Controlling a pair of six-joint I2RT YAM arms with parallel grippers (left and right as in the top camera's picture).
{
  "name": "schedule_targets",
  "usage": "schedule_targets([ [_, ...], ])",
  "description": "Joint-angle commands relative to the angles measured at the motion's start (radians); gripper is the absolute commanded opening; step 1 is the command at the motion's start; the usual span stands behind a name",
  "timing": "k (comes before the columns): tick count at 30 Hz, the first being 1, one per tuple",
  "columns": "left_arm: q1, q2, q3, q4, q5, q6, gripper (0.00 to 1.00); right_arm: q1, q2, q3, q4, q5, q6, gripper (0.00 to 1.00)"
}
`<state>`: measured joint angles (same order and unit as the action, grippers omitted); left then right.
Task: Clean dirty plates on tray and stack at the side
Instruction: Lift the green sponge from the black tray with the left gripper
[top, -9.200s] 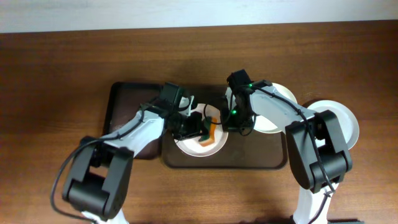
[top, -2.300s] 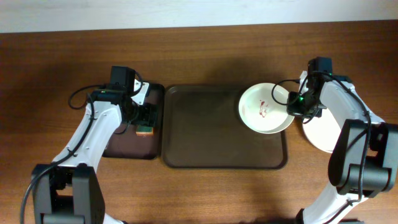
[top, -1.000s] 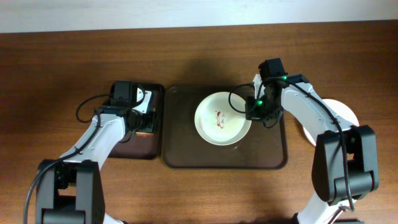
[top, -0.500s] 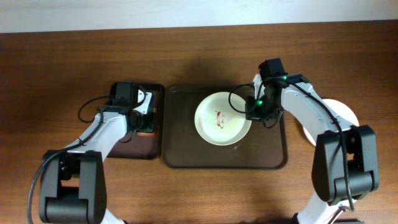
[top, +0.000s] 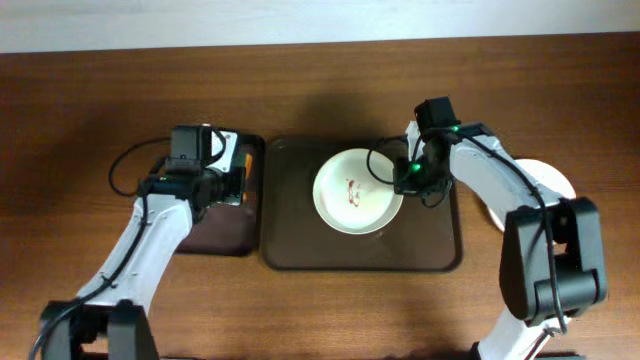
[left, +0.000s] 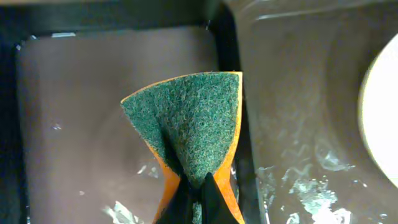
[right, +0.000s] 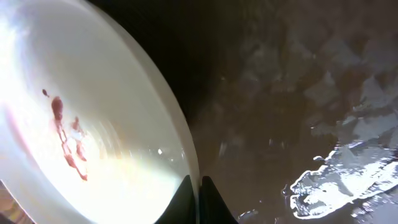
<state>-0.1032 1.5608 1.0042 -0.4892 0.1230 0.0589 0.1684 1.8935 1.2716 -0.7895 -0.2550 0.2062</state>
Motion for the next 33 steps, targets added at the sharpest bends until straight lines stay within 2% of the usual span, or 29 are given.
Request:
schedule_targets([
  [1, 0.001, -0.031, 0.011, -0.002, 0.011, -0.002, 0.00, 0.010, 0.035, -0.027, 0.016, -0.004, 0.002, 0.04],
  [7, 0.001, -0.128, 0.011, 0.034, -0.064, -0.002, 0.00, 0.064, 0.047, -0.028, 0.031, -0.002, 0.002, 0.04],
  [18, 0.001, -0.414, 0.011, 0.121, -0.064, -0.002, 0.00, 0.101, 0.077, -0.028, 0.053, 0.005, 0.035, 0.04],
  [27, 0.001, -0.513, 0.011, 0.170, -0.064, -0.002, 0.00, 0.101, 0.077, -0.028, 0.053, 0.005, 0.035, 0.04],
  [33, 0.001, -0.516, 0.011, 0.182, -0.064, -0.002, 0.00, 0.101, 0.077, -0.028, 0.053, 0.005, 0.035, 0.04],
])
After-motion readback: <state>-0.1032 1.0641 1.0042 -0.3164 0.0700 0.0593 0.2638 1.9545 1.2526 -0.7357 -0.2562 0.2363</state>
